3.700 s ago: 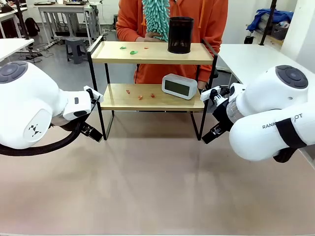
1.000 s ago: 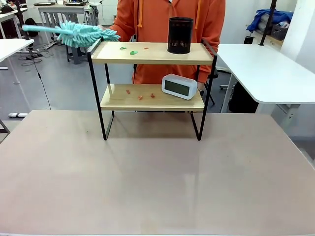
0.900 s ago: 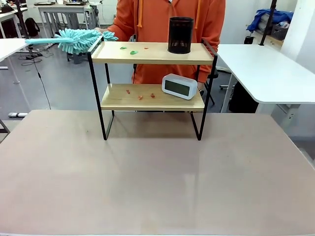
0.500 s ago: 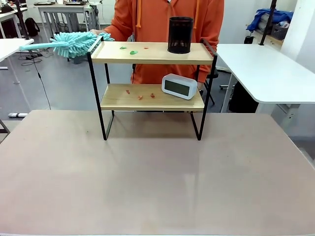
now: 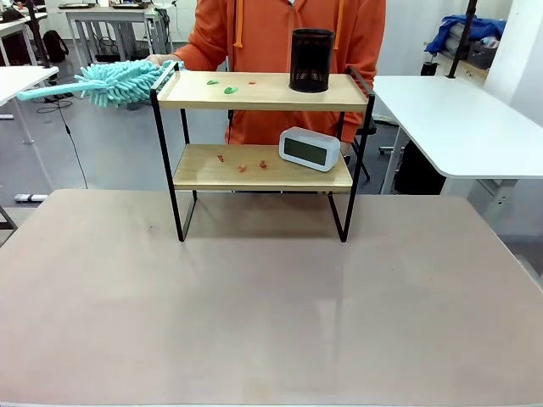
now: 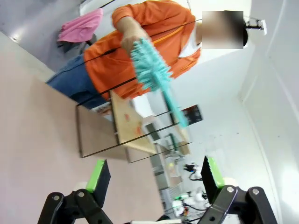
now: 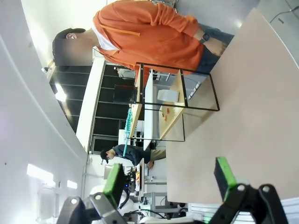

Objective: Clean the shelf.
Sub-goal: Pick up the Duster from the human.

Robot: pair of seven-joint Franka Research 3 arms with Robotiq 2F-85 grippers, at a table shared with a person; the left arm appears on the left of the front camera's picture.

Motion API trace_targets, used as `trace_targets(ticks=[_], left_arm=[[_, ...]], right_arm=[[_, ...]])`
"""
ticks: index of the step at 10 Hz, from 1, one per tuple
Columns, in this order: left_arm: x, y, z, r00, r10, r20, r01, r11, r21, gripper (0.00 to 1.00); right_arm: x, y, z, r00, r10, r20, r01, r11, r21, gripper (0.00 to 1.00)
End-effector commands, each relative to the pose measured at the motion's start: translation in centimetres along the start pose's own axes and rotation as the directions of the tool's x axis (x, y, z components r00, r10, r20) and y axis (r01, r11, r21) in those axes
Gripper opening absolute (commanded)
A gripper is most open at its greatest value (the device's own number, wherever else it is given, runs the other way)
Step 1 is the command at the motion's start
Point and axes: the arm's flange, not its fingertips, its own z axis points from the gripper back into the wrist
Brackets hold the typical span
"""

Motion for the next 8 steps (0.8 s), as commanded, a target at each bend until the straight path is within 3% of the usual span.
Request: trace_targets(ticks=[1,2,4,5,6,7,8], left_arm=[[5.2,-2.2,-3.5,0.988,0.154,0.029,-0.151,0.984,-0.095,1.00],[6.8,-2.5,-5.3,0.973,0.231,0.019,-0.226,0.964,-0.137,1.00],[7.2,-1.8,-9.6,0.928,0.343,-0.146,-0.361,0.924,-0.127,1.00],[6.3,-1.4,-11.3,0.898,0.345,-0.272,-0.344,0.938,0.053,1.00],[6.8,-2.6,-8.9,0.954,0.290,-0.074,-0.298,0.943,-0.146,1.00],[6.8,-2.6,-8.9,0.954,0.290,-0.074,-0.298,0.943,-0.146,1.00],[6.4,-1.1,-11.6,0.925,0.343,-0.162,-0.358,0.931,-0.073,1.00]], right_arm=[[0.2,0.2,0.3,0.999,0.030,0.009,-0.030,0.999,0.013,1.00],[0.2,0.2,0.3,0.999,0.030,0.009,-0.030,0.999,0.013,1.00],[0.2,0.2,0.3,0.999,0.030,0.009,-0.030,0.999,0.013,1.00],[0.2,0.2,0.3,0.999,0.030,0.009,-0.030,0.999,0.013,1.00],[0.2,0.2,0.3,0.999,0.030,0.009,-0.030,0.999,0.013,1.00],[0.2,0.2,0.3,0.999,0.030,0.009,-0.030,0.999,0.013,1.00],[0.2,0.2,0.3,0.999,0.030,0.009,-0.030,0.999,0.013,1.00]])
